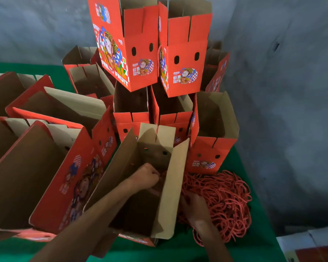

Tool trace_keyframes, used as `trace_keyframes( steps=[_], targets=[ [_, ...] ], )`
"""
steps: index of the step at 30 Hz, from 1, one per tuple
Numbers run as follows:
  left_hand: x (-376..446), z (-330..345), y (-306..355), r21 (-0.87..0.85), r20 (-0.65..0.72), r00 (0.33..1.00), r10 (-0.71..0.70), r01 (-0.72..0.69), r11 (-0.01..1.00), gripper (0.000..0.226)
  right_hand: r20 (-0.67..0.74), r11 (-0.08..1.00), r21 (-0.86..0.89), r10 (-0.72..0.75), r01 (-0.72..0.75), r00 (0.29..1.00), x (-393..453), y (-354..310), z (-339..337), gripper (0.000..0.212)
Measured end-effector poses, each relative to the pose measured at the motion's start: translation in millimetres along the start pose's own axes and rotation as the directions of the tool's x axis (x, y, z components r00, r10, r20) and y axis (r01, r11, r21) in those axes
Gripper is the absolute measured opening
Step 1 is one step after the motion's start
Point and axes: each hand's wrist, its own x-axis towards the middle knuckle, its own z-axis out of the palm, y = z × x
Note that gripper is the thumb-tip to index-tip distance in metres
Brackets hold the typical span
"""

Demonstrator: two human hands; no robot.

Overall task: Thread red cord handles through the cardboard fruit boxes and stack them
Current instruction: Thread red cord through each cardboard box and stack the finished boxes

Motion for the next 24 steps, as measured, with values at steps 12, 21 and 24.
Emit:
trace_keyframes(
  steps=[12,21,24],
  targets=[
    [-86,23,57,0.296,0.115,0.988,0.104,-0.134,0.946,0.100,-0.163,0.393,0.914,0.115,0.106,0.980,-13,-72,-84,0.020],
    [-85,1,36,0.152,0.095,0.993,-0.070,0.055,0.987,0.033,0.017,0.479,0.858,0.335,-0.186,0.942,-7,6,-39,0.046],
    [-84,-5,26,0.160,0.103,0.984,-0.144,0.127,0.979,0.040,-0.253,0.839,0.527,0.308,-0.136,0.917,-18,26,-9,0.039]
  ],
)
